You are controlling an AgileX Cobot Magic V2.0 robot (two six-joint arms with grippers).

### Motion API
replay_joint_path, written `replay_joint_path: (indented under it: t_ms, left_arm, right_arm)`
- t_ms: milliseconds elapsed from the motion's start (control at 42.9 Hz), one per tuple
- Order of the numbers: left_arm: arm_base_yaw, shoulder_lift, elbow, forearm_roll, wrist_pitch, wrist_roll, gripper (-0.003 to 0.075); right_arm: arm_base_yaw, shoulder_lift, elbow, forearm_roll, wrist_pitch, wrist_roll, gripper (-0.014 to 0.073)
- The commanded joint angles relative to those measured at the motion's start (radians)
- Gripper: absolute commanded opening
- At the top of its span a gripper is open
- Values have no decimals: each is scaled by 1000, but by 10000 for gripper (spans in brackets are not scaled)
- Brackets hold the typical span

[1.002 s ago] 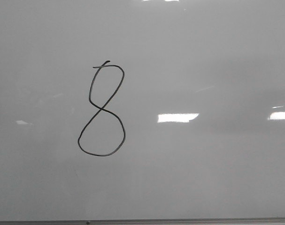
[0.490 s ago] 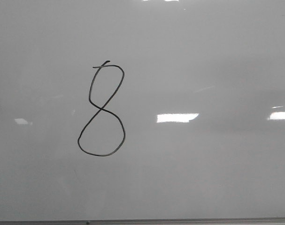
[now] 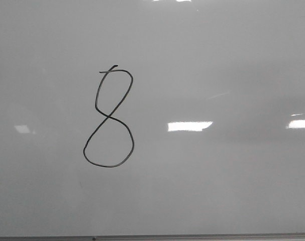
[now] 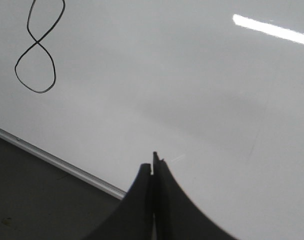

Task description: Write number 8 on whiteboard

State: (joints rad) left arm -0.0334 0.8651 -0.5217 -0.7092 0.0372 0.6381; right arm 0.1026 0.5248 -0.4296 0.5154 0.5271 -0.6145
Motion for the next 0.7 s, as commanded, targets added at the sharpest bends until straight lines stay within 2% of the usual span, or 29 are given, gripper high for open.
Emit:
replay_joint_path:
  t_ms: [0, 117, 256, 443, 676]
  left_arm:
    - [2, -101, -5, 0, 12, 0, 146]
    - [2, -204, 34, 23, 59, 1, -15]
    - [2, -346, 86, 26, 105, 1, -21]
    - [2, -509, 96, 16, 240, 1, -21]
    - [2, -594, 96, 16, 249, 1, -21]
  right_arm:
    - [-3, 1, -24, 25, -58, -1, -68]
    - [-3, 1, -24, 25, -58, -1, -68]
    - [-3, 1, -24, 25, -58, -1, -68]
    - [-3, 1, -24, 25, -57, -1, -68]
    - [-3, 1, -24, 25, -57, -1, -68]
